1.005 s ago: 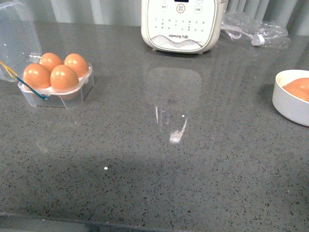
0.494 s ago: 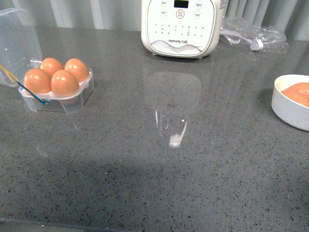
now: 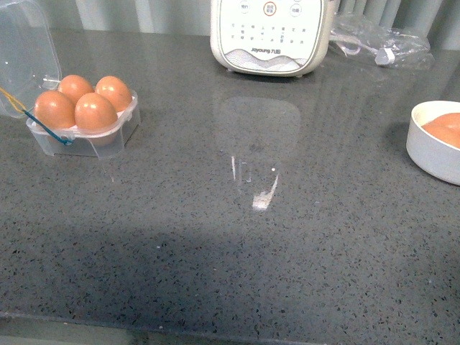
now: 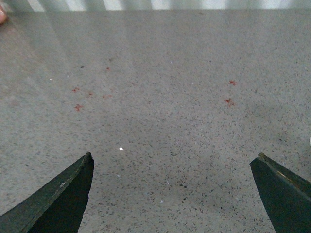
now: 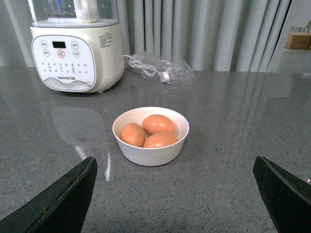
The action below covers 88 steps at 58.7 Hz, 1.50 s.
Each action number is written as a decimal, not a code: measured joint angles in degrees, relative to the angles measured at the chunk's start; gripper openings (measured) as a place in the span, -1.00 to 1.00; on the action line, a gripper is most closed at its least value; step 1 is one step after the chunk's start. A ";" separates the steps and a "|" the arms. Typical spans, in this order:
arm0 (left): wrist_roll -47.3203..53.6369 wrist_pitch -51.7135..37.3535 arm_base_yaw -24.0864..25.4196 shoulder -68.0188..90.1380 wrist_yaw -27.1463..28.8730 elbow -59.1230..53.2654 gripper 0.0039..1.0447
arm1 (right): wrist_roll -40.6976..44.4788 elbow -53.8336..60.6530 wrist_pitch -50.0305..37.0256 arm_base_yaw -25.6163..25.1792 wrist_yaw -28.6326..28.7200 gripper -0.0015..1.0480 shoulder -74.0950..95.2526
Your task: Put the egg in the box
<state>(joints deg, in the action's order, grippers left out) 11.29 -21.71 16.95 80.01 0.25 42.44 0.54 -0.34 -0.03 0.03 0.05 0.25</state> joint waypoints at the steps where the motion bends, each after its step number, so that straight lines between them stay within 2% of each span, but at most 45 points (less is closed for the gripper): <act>1: 0.09 -0.02 -0.13 0.44 0.15 0.17 0.87 | 0.00 0.00 0.00 0.00 0.00 0.86 0.00; 16: 0.17 0.26 -4.37 7.08 1.64 6.10 0.87 | 0.00 0.00 0.00 0.00 0.00 0.86 0.00; 33: -1.38 2.12 -10.29 6.73 2.49 6.84 0.87 | 0.00 0.00 0.00 0.00 0.00 0.86 0.00; 48: -3.80 7.28 -21.46 -2.08 2.10 3.23 0.87 | 0.00 0.00 0.00 0.00 0.00 0.86 0.00; 57: -7.37 14.16 -28.85 -9.66 -1.68 1.33 0.87 | 0.00 0.00 0.00 0.00 0.00 0.86 0.00; 73: -9.46 17.14 -29.16 -14.10 -3.30 1.29 0.87 | 0.00 0.00 0.00 0.00 0.00 0.86 0.00; 88: -7.91 21.05 -24.72 -21.18 -5.53 0.00 0.87 | 0.00 0.00 0.00 0.00 0.00 0.86 0.00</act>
<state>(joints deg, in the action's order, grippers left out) 3.38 -0.67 -7.77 58.83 -5.28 42.44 0.54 -0.34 -0.03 0.03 0.05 0.25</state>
